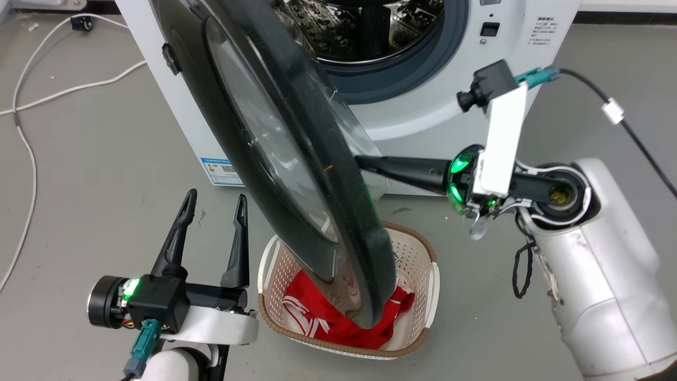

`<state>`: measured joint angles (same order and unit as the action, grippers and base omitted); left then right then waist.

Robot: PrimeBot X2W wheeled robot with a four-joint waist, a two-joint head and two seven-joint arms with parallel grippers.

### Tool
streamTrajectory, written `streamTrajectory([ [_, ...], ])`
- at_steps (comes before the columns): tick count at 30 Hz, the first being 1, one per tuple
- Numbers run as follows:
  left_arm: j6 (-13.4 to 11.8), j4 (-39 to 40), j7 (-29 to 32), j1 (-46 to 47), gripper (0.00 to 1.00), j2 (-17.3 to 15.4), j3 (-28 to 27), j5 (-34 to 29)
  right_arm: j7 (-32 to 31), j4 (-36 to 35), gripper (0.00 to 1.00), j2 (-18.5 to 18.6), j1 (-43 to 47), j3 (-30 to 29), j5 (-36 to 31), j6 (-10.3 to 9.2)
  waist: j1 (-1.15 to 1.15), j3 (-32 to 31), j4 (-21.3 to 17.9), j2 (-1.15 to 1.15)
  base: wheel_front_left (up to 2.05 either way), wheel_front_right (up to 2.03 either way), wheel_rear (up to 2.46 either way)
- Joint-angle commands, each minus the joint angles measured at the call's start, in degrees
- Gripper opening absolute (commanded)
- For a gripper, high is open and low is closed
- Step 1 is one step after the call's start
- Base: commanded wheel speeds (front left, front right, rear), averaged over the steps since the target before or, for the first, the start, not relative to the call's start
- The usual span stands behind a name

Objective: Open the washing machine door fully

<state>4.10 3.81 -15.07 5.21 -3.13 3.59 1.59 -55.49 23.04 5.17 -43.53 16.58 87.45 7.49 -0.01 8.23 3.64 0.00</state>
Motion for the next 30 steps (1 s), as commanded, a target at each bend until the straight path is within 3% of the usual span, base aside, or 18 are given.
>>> streamTrajectory([
  [1,0.28,-0.18,-0.14,-0.41,1.00,0.05,0.20,0.06,0.14,-0.29,0.00,-0.47,1.22,0.41,0.38,0.00,0.01,-0.25,0.09,0.00,0.00,0.00,0.00],
  [7,0.17,-0.65,-0.14,-0.99,1.00,0.12,0.77,0.22,4.86,-0.58,0.00,-1.54,3.05,-0.18,0.01,0.00,0.01,-0.98,-0.03,0.00,0.00,0.00,0.00],
  [11,0.02,-0.87,-0.14,-1.45,1.00,0.15,0.68,0.27,15.02,-1.80,0.00,-1.82,4.61,-3.66,-2.20,0.00,0.01,-1.63,-0.34,0.00,0.00,0.00,0.00],
  [12,-0.32,-0.98,-0.14,-1.83,1.00,0.17,0.33,0.45,22.72,-2.68,0.00,-1.72,6.99,-7.15,-3.79,0.00,0.01,-2.37,-0.82,0.00,0.00,0.00,0.00],
  [20,-0.36,-1.52,-0.14,-4.68,1.00,0.16,-1.04,0.19,36.19,-7.57,0.00,-0.54,20.22,-16.52,-4.31,0.00,0.01,-5.63,-1.91,0.00,0.00,0.00,0.00],
  [21,-0.39,-1.63,-0.14,-5.18,1.00,0.16,-1.27,0.19,37.67,-8.18,0.12,-0.45,22.43,-17.49,-4.82,0.00,0.01,-6.09,-1.98,0.00,0.00,0.00,0.00],
  [23,-0.35,-1.65,-0.14,-5.94,1.00,0.15,-1.61,0.23,39.78,-9.81,0.45,-0.60,26.54,-18.68,-5.14,0.00,0.01,-6.78,-2.14,0.00,0.00,0.00,0.00],
  [24,-0.34,-1.66,-0.14,-6.33,1.00,0.15,-1.81,0.27,40.54,-10.52,0.85,-0.82,28.52,-19.13,-4.93,0.00,0.01,-7.15,-2.27,0.00,0.00,0.00,0.00],
  [25,-0.31,-1.67,-0.14,-6.74,1.00,0.16,-2.03,0.26,41.34,-11.36,1.00,-1.01,30.40,-19.39,-4.96,0.00,0.01,-7.47,-2.37,0.00,0.00,0.00,0.00],
  [30,-0.08,-1.64,-0.14,-8.16,1.00,0.16,-3.12,0.65,46.60,-15.47,1.00,-1.65,37.86,-20.03,-6.83,0.00,0.01,-8.24,-2.53,0.00,0.00,0.00,0.00],
])
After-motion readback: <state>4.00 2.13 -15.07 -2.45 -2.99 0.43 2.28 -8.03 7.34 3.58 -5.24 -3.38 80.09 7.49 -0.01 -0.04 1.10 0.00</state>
